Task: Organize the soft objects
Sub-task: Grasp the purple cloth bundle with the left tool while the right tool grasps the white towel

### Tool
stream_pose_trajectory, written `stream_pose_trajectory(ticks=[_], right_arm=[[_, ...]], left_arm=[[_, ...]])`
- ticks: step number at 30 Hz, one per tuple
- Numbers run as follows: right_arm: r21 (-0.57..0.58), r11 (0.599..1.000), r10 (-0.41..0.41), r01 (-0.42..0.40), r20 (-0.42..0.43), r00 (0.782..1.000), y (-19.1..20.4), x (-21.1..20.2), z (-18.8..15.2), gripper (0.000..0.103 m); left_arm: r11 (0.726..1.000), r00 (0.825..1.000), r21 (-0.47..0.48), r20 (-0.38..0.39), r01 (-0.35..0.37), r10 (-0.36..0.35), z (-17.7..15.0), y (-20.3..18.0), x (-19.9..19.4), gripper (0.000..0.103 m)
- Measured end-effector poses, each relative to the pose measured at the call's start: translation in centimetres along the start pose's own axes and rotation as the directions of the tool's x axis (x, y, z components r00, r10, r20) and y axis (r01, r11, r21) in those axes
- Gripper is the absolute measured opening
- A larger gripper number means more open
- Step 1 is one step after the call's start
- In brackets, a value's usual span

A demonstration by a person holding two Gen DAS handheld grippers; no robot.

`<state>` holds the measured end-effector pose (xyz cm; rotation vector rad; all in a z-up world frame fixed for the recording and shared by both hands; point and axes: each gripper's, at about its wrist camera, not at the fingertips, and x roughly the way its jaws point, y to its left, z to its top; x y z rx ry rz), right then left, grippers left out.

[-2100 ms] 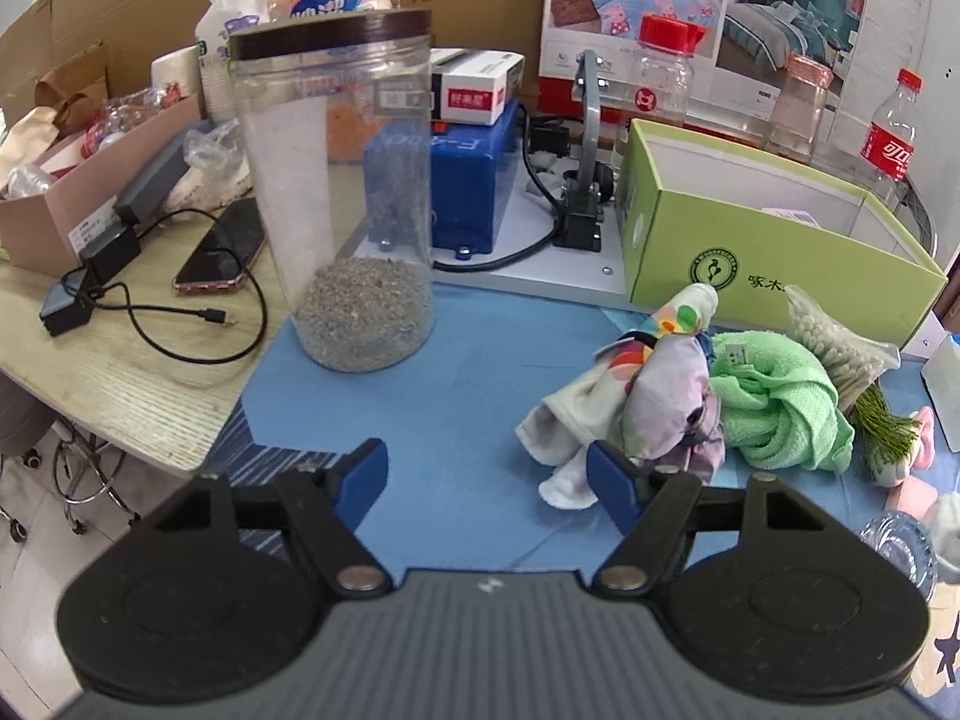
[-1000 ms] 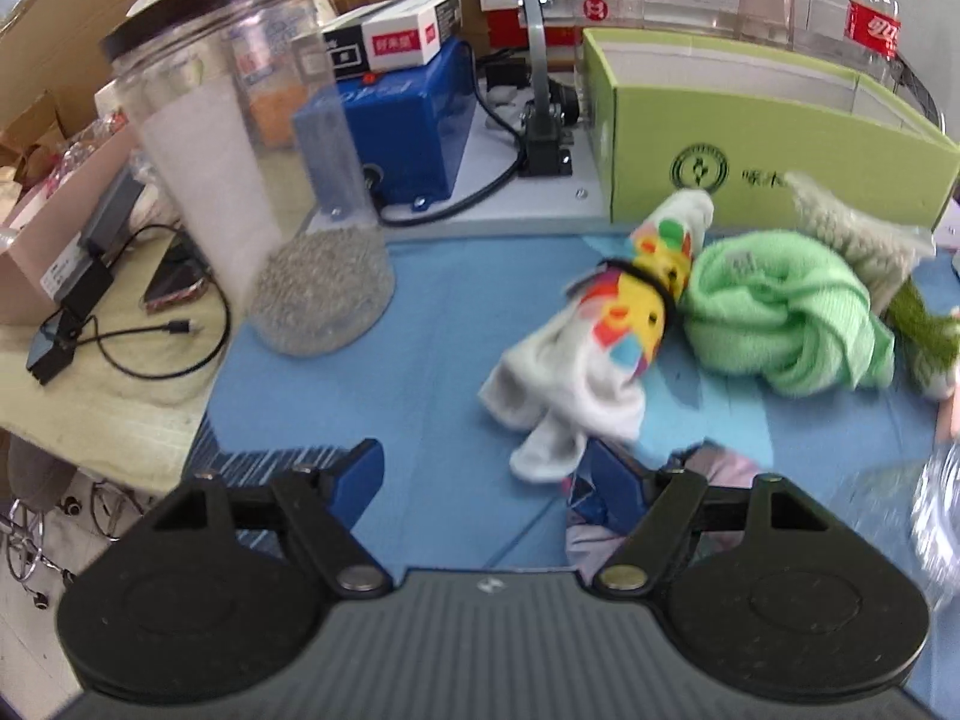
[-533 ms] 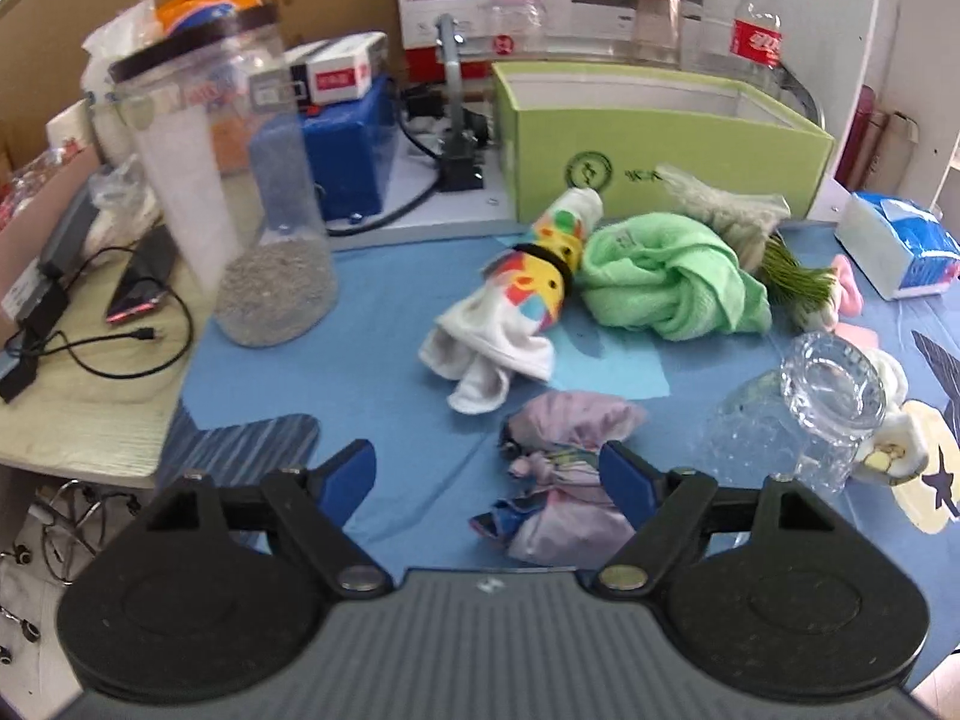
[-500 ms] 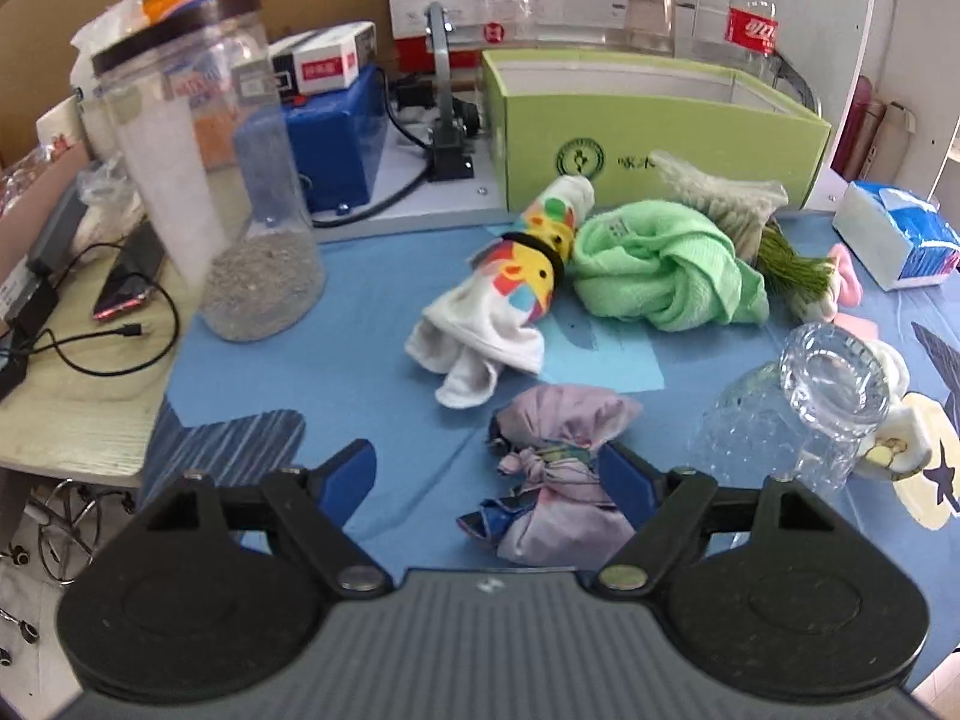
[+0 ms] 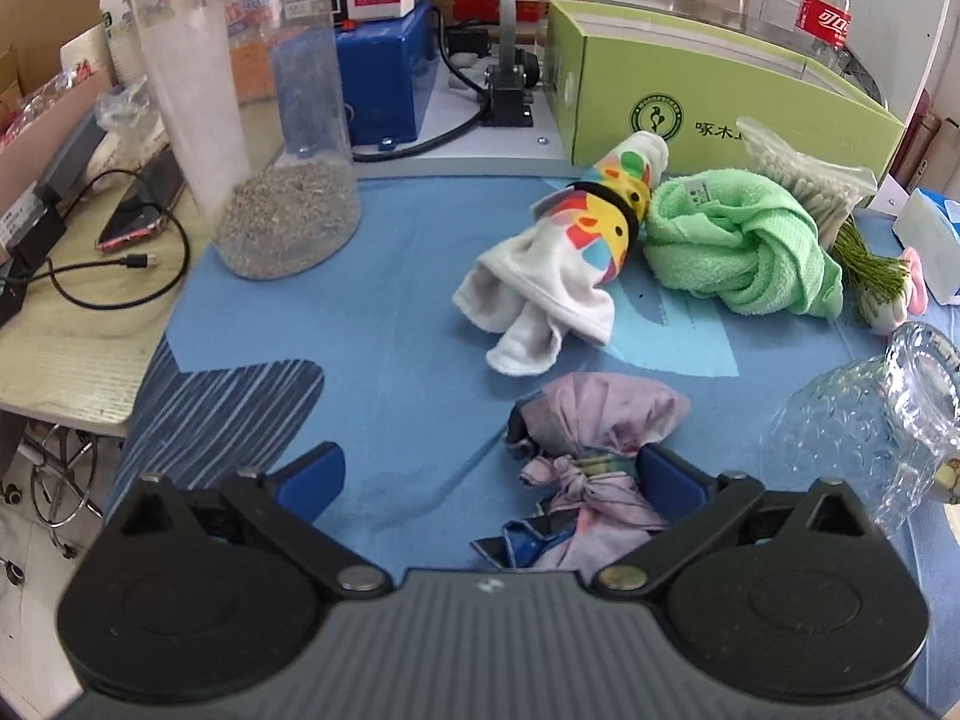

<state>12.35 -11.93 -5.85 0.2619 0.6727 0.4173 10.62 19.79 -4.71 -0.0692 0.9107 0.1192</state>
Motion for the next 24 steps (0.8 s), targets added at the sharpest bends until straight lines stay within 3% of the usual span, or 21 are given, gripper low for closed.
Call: stream_pose_trajectory(ticks=[2, 5, 8, 9, 13, 16, 18, 20, 24], right_arm=[[-0.054, 0.996, -0.072, 0.070, -0.045, 0.996, 0.0, 0.3, -0.5, 0.062], [-0.045, 0.993, -0.112, 0.111, -0.027, 0.993, -1.7, -2.1, -1.2, 0.062], [-0.083, 0.957, -0.277, 0.277, 0.009, 0.961, -2.7, -5.2, -1.3, 0.062], [-0.091, 0.952, -0.291, 0.291, 0.019, 0.957, -2.9, -5.9, -1.1, 0.062], [-0.046, 0.983, -0.173, 0.176, 0.060, 0.983, -2.7, -6.0, -0.3, 0.062], [-0.070, 0.985, -0.159, 0.160, 0.028, 0.987, -1.5, -2.8, -0.2, 0.063], [-0.061, 0.993, -0.102, 0.101, -0.010, 0.995, -1.0, -0.9, -0.5, 0.063], [-0.096, 0.989, -0.118, 0.114, -0.038, 0.992, -0.3, 0.5, -1.2, 0.063], [-0.178, 0.969, -0.168, 0.170, 0.024, 0.986, 0.4, 1.0, -2.1, 0.064]], left_arm=[[1.000, 1.000, 0.011, 0.004, -0.004, 0.004, 0.0, -0.2, 0.1, 0.102], [1.000, 1.000, 0.019, 0.001, -0.001, 0.001, 0.0, -0.4, 0.3, 0.102], [1.000, 1.000, 0.031, -0.005, 0.004, -0.003, 0.1, -0.7, 0.6, 0.102], [0.999, 1.000, 0.036, -0.008, 0.008, -0.007, 0.1, -0.8, 0.6, 0.102], [0.998, 1.000, 0.056, -0.010, 0.016, -0.016, -0.1, -1.3, 0.6, 0.102], [0.998, 1.000, 0.068, -0.027, 0.017, -0.016, -0.3, -1.8, 1.1, 0.102], [0.997, 1.000, 0.072, -0.023, 0.019, -0.017, -0.5, -2.0, 1.2, 0.102], [0.997, 1.000, 0.077, -0.020, 0.022, -0.020, -0.4, -1.9, 1.2, 0.102], [0.997, 0.999, 0.062, -0.016, 0.038, -0.037, -0.4, -1.5, 1.4, 0.102]])
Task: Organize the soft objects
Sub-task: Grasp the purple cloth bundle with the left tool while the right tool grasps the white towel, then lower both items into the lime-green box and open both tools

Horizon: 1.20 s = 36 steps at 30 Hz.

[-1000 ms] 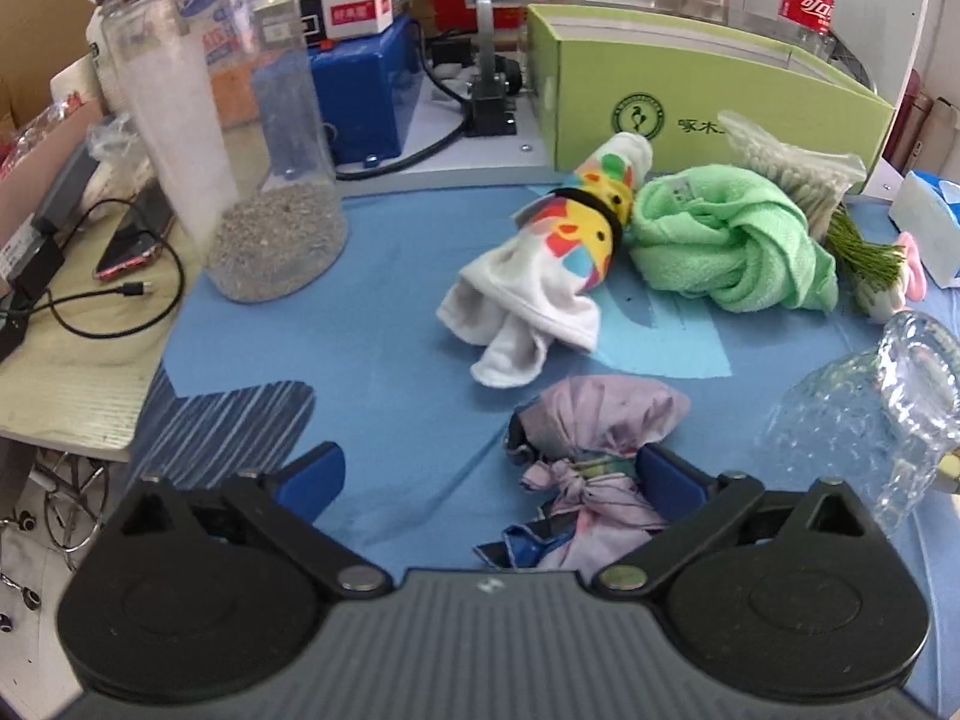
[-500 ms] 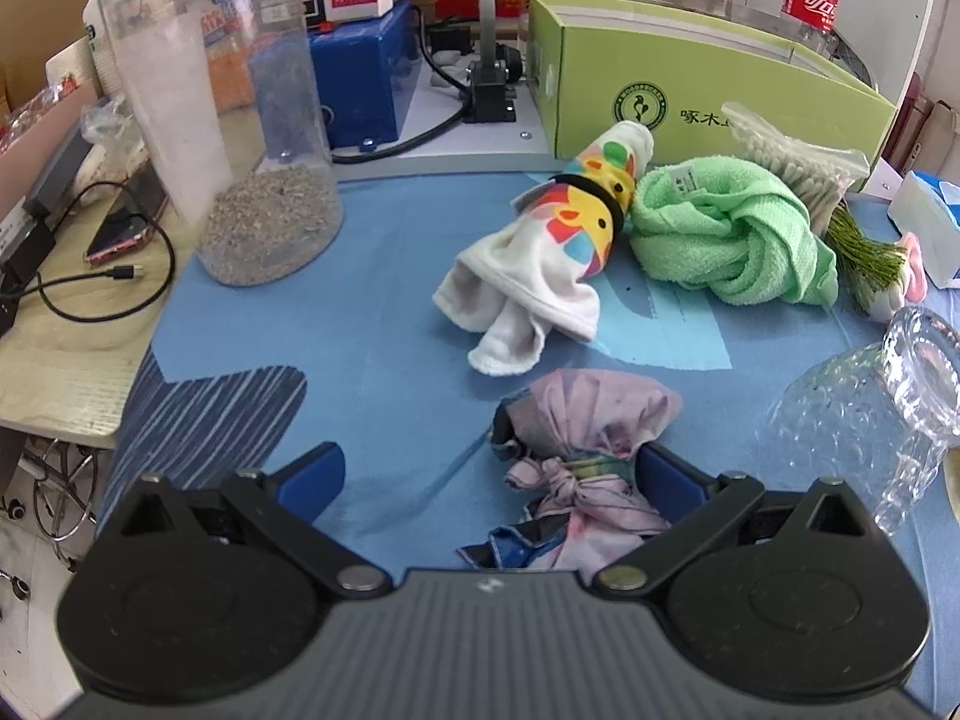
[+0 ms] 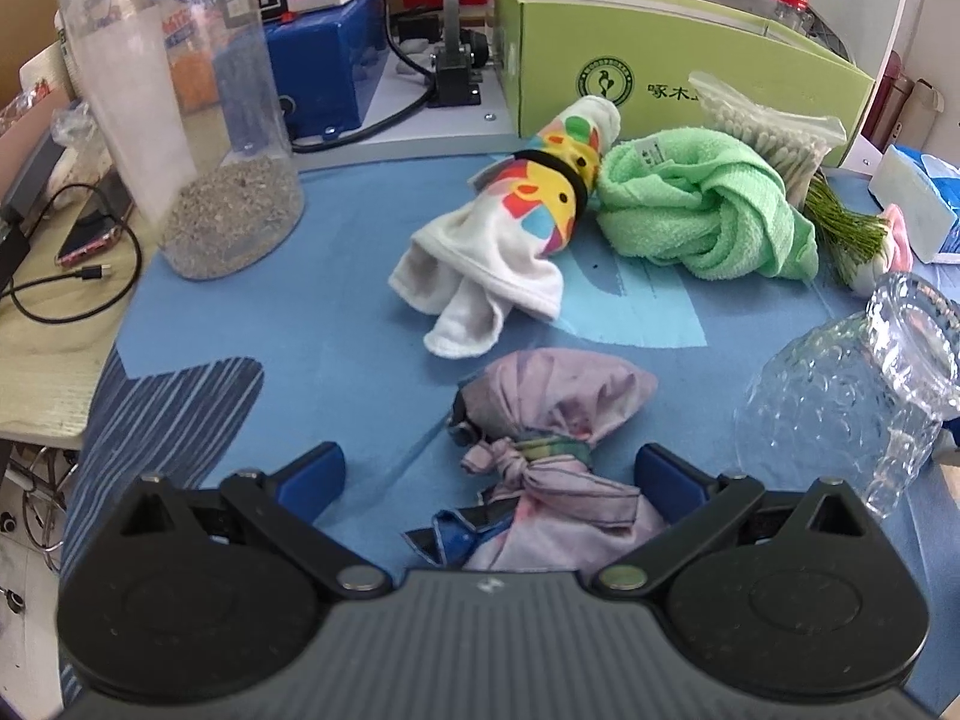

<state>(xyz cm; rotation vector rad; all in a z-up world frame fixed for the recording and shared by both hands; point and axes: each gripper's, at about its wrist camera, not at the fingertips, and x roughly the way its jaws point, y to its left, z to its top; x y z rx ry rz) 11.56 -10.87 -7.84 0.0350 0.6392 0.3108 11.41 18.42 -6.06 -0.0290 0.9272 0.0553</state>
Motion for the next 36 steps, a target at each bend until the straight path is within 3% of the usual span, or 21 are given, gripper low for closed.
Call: stream_pose_trajectory(ticks=[7, 8, 10, 11, 13, 16, 18, 22, 25, 28, 31, 34, 36], right_arm=[[-0.070, 0.994, -0.079, 0.080, 0.009, 0.997, 1.0, 0.6, -0.2, 0.066], [-0.062, 0.995, -0.081, 0.082, 0.010, 0.997, 1.0, 0.6, -0.1, 0.066], [-0.070, 0.995, -0.071, 0.072, 0.018, 0.997, 1.0, 0.5, -0.3, 0.063], [-0.065, 0.996, -0.060, 0.061, 0.026, 0.998, 0.9, 0.3, -0.4, 0.058], [-0.046, 0.999, -0.013, 0.015, 0.040, 0.999, 0.6, -0.3, -0.6, 0.036], [0.003, 1.000, 0.020, -0.020, 0.048, 0.999, 0.0, -1.5, -1.1, 0.032], [0.021, 0.999, 0.030, -0.031, 0.056, 0.998, -0.6, -3.0, -1.1, 0.032], [0.018, 0.998, 0.056, -0.059, 0.152, 0.987, -1.5, -5.2, 2.4, 0.033], [-0.048, 0.998, 0.052, -0.041, 0.256, 0.965, -1.8, -4.5, 7.9, 0.033], [-0.084, 0.995, 0.070, -0.046, 0.309, 0.948, -2.0, -1.8, 13.5, 0.033], [-0.107, 0.993, 0.075, -0.044, 0.306, 0.949, -2.0, 2.5, 18.1, 0.033], [-0.103, 0.992, 0.091, -0.066, 0.258, 0.962, -2.2, 7.2, 21.0, 0.033], [-0.090, 0.992, 0.106, -0.088, 0.217, 0.970, -2.3, 10.4, 22.0, 0.037]], left_arm=[[1.000, 1.000, 0.002, 0.029, 0.001, -0.001, -0.4, 0.2, -0.1, 0.100], [1.000, 0.999, 0.003, 0.038, 0.005, -0.005, -0.5, 0.2, -0.3, 0.094], [1.000, 0.998, 0.006, 0.057, 0.016, -0.017, -0.6, 0.3, -0.9, 0.071], [1.000, 0.998, 0.006, 0.062, 0.026, -0.027, -0.6, 0.4, -1.3, 0.053], [0.999, 0.998, -0.005, 0.057, 0.033, -0.033, -0.6, 0.8, -1.8, 0.050], [0.999, 0.997, -0.014, 0.075, 0.031, -0.030, -0.6, 1.3, -3.1, 0.049], [0.997, 0.994, -0.022, 0.086, 0.076, -0.074, 0.2, 1.7, -4.3, 0.049], [0.988, 0.975, -0.019, 0.167, 0.152, -0.147, 5.4, 1.1, -6.3, 0.049], [0.991, 0.958, 0.016, 0.255, 0.133, -0.132, 10.8, -0.6, -6.6, 0.049], [0.992, 0.942, 0.042, 0.314, 0.116, -0.123, 16.8, -2.4, -5.5, 0.049], [0.994, 0.939, 0.056, 0.326, 0.095, -0.108, 21.5, -4.0, -3.4, 0.051], [0.996, 0.949, 0.060, 0.303, 0.067, -0.082, 24.9, -5.2, -0.2, 0.051], [0.996, 0.958, 0.076, 0.279, 0.050, -0.069, 26.0, -6.1, 2.0, 0.060]])
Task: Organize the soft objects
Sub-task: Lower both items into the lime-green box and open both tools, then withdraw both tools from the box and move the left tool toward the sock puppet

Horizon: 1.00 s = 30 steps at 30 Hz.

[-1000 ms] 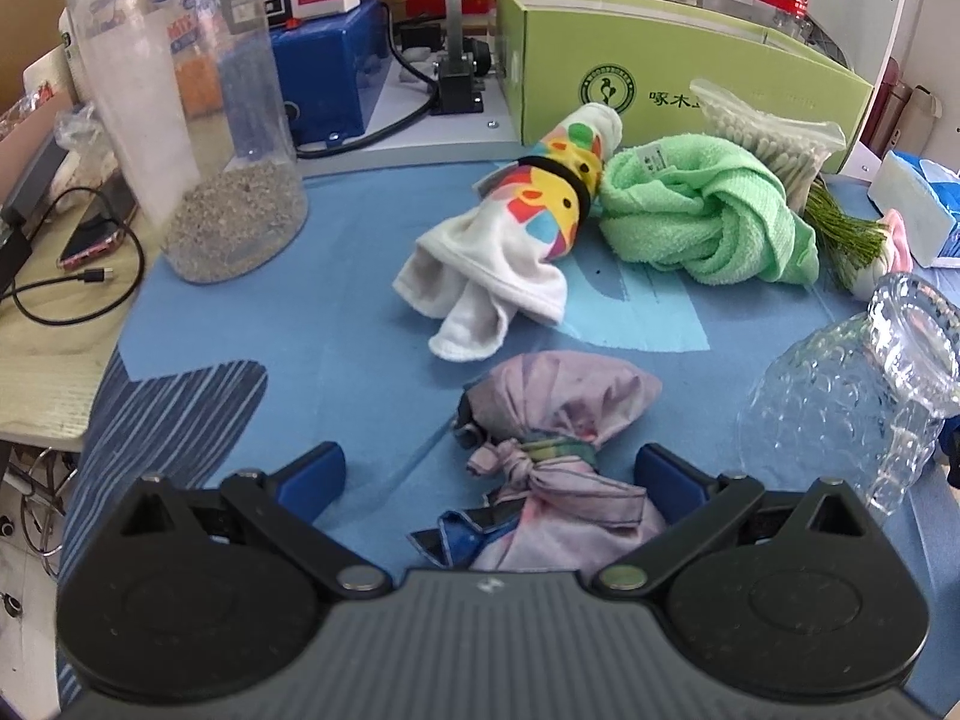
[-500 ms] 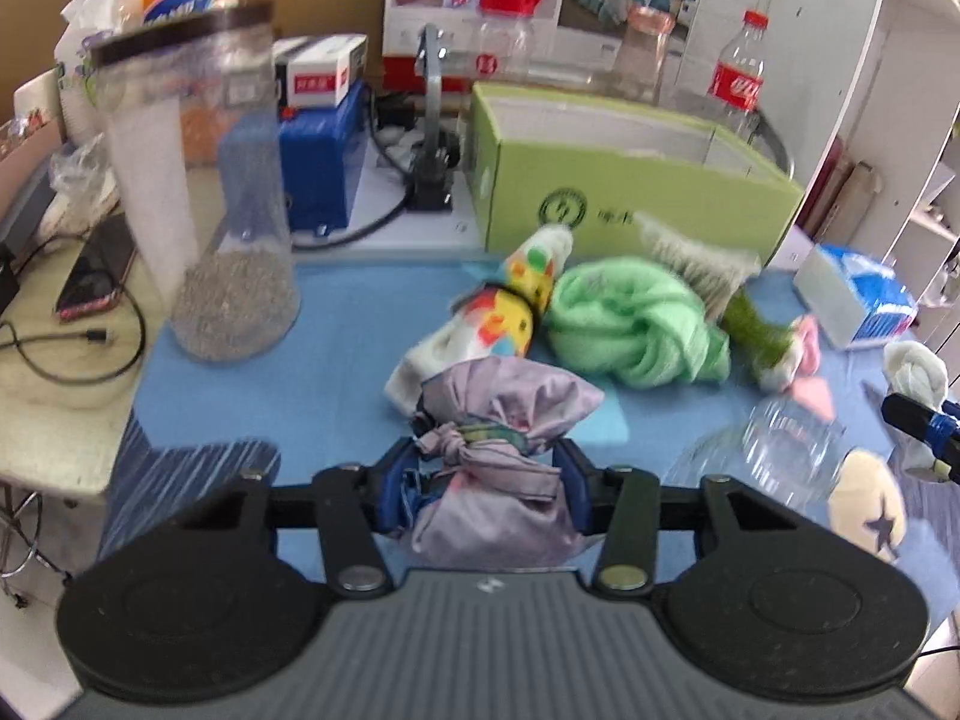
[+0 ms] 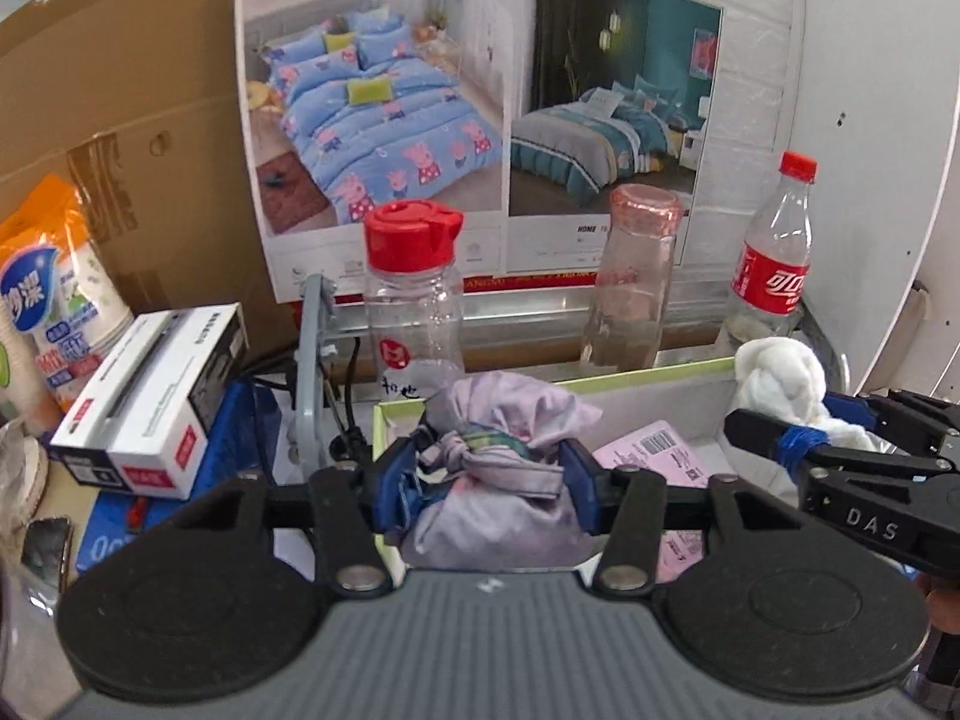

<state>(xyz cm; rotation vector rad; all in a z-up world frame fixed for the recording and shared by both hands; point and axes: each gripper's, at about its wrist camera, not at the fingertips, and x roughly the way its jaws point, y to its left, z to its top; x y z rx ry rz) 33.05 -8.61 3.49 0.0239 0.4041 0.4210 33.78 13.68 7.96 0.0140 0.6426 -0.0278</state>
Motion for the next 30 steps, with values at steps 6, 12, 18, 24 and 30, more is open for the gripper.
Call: stream_pose_trajectory(ticks=[6, 12, 18, 24, 30], right_arm=[[0.092, 0.996, 0.025, -0.013, -0.132, 0.991, -0.5, 4.9, -0.8, 0.042], [0.113, 0.994, -0.004, 0.008, -0.029, 1.000, -0.5, 2.8, -0.4, 0.047], [0.088, 0.996, 0.009, -0.010, 0.017, 1.000, 0.7, -2.1, -0.8, 0.051], [0.096, 0.995, -0.022, 0.022, -0.007, 1.000, 2.2, -8.2, -4.9, 0.053], [0.133, 0.990, -0.043, 0.053, -0.073, 0.996, 3.2, -12.8, -10.0, 0.056]], left_arm=[[0.998, 0.997, 0.055, -0.063, -0.031, 0.035, -0.6, -0.9, 3.6, 0.077], [0.999, 0.999, 0.015, -0.046, -0.028, 0.029, -1.5, -0.2, 1.5, 0.081], [0.999, 0.997, 0.000, 0.056, -0.044, 0.044, -4.4, 0.4, -4.9, 0.103], [0.998, 0.998, -0.041, 0.049, -0.047, 0.049, -9.2, 1.4, -9.9, 0.103], [0.993, 0.996, -0.075, -0.024, -0.089, 0.087, -14.5, 2.2, -12.2, 0.103]])
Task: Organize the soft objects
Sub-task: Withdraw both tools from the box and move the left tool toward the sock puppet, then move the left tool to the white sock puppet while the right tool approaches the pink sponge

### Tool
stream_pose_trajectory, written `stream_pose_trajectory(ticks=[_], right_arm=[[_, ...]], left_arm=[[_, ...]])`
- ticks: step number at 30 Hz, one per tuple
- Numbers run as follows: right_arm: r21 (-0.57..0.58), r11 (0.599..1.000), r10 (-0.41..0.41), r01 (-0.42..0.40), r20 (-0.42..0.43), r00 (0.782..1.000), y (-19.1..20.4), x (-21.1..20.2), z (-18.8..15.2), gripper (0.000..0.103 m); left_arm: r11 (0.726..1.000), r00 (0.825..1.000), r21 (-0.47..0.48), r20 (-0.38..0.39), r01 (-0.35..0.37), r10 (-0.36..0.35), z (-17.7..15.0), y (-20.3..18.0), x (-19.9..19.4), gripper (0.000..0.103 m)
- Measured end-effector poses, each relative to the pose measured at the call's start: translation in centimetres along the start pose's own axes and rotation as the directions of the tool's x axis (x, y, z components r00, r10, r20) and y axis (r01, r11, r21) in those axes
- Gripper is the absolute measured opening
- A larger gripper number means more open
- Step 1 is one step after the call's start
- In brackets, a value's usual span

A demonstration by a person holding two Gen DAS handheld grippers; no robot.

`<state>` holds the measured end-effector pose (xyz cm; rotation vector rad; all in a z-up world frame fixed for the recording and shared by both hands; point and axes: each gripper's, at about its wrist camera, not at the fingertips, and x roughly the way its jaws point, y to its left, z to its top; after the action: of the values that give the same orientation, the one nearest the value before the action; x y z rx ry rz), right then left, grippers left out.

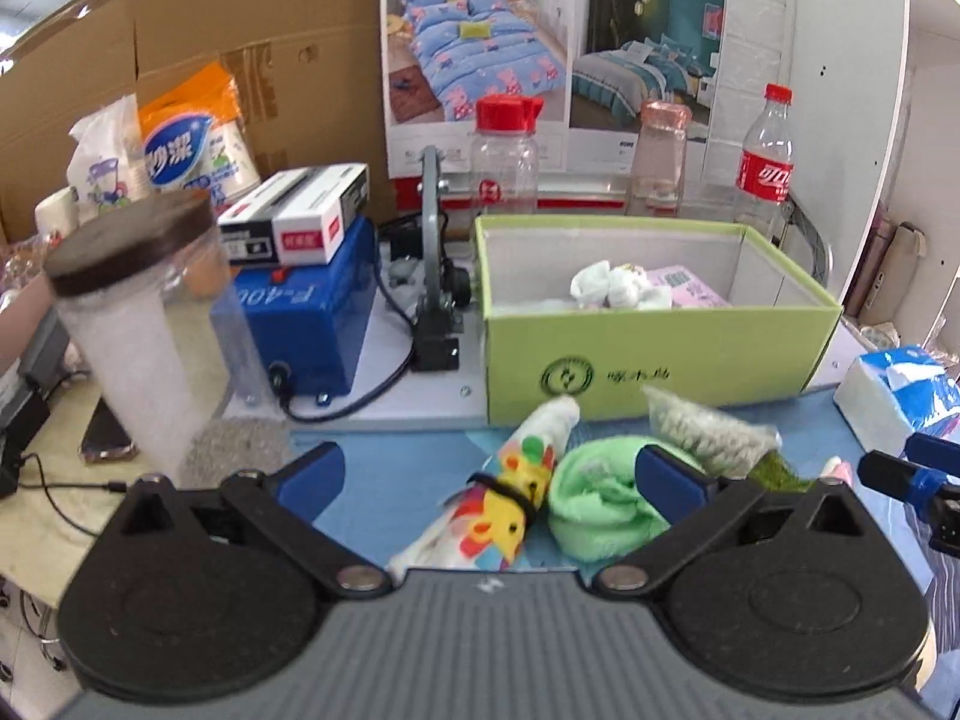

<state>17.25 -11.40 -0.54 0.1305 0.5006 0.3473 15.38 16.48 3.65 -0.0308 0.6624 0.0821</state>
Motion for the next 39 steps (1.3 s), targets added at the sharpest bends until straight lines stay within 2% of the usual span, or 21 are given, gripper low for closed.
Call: stream_pose_trajectory(ticks=[6, 12, 16, 20, 25, 27, 29, 31, 35, 39], right_arm=[[0.003, 0.998, -0.057, 0.058, -0.060, 0.997, -1.0, -3.6, -4.3, 0.057], [0.053, 0.988, -0.142, 0.144, -0.028, 0.989, -3.1, -8.4, -6.3, 0.058], [0.102, 0.981, -0.165, 0.166, -0.016, 0.986, -3.9, -11.4, -7.4, 0.058], [0.092, 0.977, -0.192, 0.193, -0.015, 0.981, -3.7, -14.9, -8.0, 0.058], [0.071, 0.951, -0.302, 0.301, 0.001, 0.953, -3.0, -20.6, -9.3, 0.058], [0.065, 0.942, -0.331, 0.330, 0.011, 0.943, -2.8, -21.4, -9.7, 0.058], [0.062, 0.945, -0.323, 0.322, 0.010, 0.946, -2.7, -20.6, -9.5, 0.058], [0.059, 0.958, -0.282, 0.281, 0.008, 0.959, -2.5, -18.5, -8.9, 0.058], [0.020, 0.988, -0.154, 0.154, 0.005, 0.988, -1.2, -12.3, -6.8, 0.058], [-0.015, 0.997, -0.073, 0.072, -0.030, 0.997, -0.5, -5.2, -4.7, 0.058]], left_arm=[[0.999, 0.997, -0.015, -0.063, -0.041, 0.040, -3.0, 1.0, 0.0, 0.102], [0.999, 0.995, -0.033, -0.093, -0.043, 0.040, -4.5, 1.3, -0.1, 0.102], [0.999, 0.994, -0.027, -0.097, -0.046, 0.043, -5.3, 1.1, -0.6, 0.102], [0.998, 0.995, -0.036, -0.096, -0.043, 0.039, -6.0, 1.2, -1.2, 0.102], [0.998, 0.995, -0.054, -0.101, -0.029, 0.023, -6.9, 1.7, -1.7, 0.102], [0.998, 0.993, -0.046, -0.113, -0.040, 0.035, -6.9, 1.7, -1.6, 0.102], [0.998, 0.993, -0.036, -0.110, -0.051, 0.047, -6.8, 1.8, -1.7, 0.102], [0.997, 0.992, -0.030, -0.105, -0.067, 0.064, -6.7, 2.0, -1.8, 0.102], [0.993, 0.987, -0.038, -0.123, -0.111, 0.106, -6.2, 2.7, -0.7, 0.102], [0.990, 0.981, -0.047, -0.150, -0.132, 0.123, -5.7, 2.8, 0.7, 0.102]])
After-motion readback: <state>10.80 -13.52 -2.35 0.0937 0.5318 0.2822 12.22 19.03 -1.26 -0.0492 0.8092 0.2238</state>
